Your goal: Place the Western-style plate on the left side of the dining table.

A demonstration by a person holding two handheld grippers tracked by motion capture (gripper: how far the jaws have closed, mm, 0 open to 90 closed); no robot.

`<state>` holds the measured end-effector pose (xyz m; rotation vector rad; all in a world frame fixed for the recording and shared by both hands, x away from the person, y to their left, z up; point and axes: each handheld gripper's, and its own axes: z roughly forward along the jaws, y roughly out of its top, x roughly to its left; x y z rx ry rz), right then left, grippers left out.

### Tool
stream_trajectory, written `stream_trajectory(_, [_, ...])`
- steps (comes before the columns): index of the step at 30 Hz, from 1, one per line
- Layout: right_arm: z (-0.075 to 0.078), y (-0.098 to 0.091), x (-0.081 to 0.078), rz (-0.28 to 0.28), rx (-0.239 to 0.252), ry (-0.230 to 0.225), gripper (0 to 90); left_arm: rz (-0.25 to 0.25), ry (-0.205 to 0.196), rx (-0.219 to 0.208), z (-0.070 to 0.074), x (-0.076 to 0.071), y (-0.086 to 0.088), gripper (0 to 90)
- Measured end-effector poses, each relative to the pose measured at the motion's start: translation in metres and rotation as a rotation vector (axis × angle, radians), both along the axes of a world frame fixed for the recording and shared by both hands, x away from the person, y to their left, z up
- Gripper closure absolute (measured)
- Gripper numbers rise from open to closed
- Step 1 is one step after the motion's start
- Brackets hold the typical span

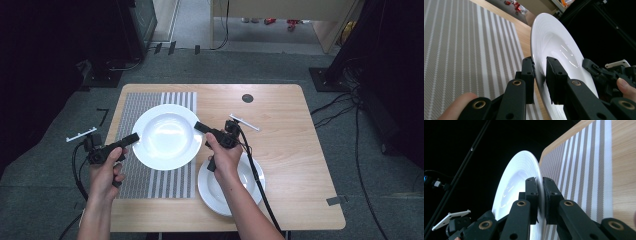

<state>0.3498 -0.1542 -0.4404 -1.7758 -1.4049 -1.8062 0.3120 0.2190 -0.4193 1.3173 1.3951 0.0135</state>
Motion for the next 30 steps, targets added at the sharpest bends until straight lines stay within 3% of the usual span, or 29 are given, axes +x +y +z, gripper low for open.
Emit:
stream_trajectory(6, [-0.006, 0.015, 0.013, 0.010, 0.005, 0.023, 84.7, 0.025, 0.015, -0.015, -0.004, 0.009, 0.014, 78.6])
stream_trajectory(14, [-0.019, 0.033, 0.031, 0.028, 0.024, 0.067, 83.7, 0.058, 0.003, 0.007, -0.007, 0.022, 0.027, 79.1])
stream_trajectory(23, [-0.036, 0.042, 0.050, 0.018, 0.021, 0.117, 83.8, 0.072, 0.049, -0.005, -0.027, 0.041, 0.034, 79.1])
stream_trajectory(30, [-0.049, 0.054, 0.060, 0.023, -0.032, 0.146, 83.7, 0.096, 0.101, -0.008, -0.050, 0.054, 0.044, 78.8])
